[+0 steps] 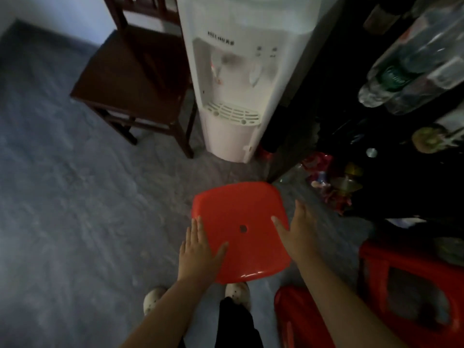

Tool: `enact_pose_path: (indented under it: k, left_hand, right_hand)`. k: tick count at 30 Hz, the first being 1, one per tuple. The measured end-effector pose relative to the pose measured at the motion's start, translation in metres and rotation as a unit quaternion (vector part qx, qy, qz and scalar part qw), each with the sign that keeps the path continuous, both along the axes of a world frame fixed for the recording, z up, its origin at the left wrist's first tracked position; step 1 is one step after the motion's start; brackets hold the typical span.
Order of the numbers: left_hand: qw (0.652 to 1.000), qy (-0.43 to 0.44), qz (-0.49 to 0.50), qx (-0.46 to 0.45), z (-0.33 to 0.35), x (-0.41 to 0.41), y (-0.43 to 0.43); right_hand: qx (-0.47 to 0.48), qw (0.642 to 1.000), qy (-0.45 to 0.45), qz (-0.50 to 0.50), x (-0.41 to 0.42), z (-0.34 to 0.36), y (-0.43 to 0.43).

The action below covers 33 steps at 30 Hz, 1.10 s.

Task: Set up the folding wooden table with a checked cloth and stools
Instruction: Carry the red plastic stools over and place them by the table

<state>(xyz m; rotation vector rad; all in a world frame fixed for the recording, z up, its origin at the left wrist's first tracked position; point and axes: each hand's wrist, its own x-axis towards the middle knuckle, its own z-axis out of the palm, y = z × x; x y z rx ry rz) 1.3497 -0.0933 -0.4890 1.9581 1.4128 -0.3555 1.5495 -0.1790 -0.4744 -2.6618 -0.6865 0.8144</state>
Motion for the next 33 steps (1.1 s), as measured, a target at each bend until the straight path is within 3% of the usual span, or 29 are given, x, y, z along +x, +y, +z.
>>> enact_pose_path:
  k: [8, 19, 26, 33]
  left_hand:
    - [0.991, 0.038, 0.100, -0.085, -0.085, -0.003, -0.004]
    - [0.967, -0.109, 0.182, -0.141, -0.113, -0.013, -0.002]
    - [0.964, -0.140, 0.196, -0.110, -0.056, -0.077, 0.036]
    - [0.955, -0.199, 0.218, 0.038, 0.117, -0.185, 0.073]
  right_hand:
    - [-0.025, 0.998, 0.051, 0.025, -0.004, -0.099, -0.005]
    - [0.006, 0.995, 0.072, -0.062, -0.007, -0.128, -0.008]
    - [0.048, 0.996, 0.060, -0.040, -0.061, -0.054, 0.019]
    - [0.167, 0.986, -0.020, 0.022, -0.163, 0.110, 0.062]
